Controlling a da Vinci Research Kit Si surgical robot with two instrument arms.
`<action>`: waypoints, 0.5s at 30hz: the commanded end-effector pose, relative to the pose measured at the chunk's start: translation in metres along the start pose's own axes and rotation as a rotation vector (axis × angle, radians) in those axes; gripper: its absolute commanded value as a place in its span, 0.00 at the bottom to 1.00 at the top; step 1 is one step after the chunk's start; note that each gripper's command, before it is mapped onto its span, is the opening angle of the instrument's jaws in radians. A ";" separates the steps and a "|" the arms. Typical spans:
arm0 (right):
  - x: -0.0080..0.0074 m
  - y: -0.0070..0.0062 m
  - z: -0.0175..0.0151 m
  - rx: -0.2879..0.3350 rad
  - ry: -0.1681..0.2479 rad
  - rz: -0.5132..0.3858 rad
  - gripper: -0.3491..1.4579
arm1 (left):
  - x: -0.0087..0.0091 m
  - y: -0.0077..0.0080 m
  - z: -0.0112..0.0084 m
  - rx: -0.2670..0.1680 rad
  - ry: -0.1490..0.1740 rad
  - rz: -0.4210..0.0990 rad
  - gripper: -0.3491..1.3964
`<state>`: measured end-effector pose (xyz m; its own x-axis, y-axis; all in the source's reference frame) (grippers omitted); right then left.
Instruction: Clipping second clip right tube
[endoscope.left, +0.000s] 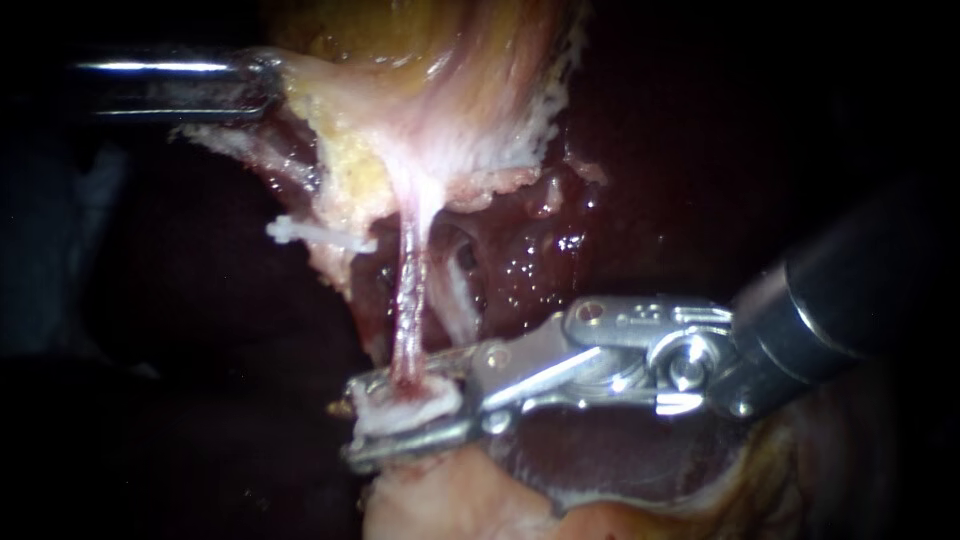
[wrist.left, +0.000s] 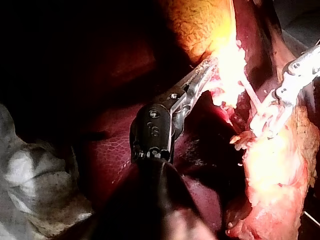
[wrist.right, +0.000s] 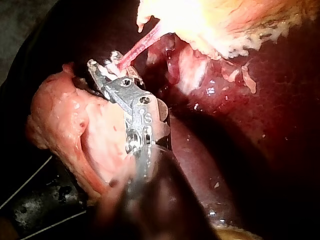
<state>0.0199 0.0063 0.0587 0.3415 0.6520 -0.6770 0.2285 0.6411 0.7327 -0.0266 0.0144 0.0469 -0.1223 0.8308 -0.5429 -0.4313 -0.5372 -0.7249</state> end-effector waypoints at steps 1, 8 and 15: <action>-0.0001 0.0001 0.0000 -0.001 0.000 0.000 0.22 | 0.0000 0.0000 0.0000 0.000 0.000 0.000 0.00; -0.0004 0.0004 -0.0005 -0.001 0.001 0.029 0.00 | 0.0000 0.0000 0.0000 0.000 0.000 0.000 0.00; -0.0005 0.0003 -0.0010 0.000 0.001 0.064 0.00 | 0.0000 0.0000 0.0000 0.000 0.000 0.000 0.00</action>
<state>0.0189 0.0065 0.0592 0.3540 0.6932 -0.6279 0.2044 0.5978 0.7752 -0.0266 0.0144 0.0470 -0.1223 0.8307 -0.5431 -0.4313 -0.5373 -0.7247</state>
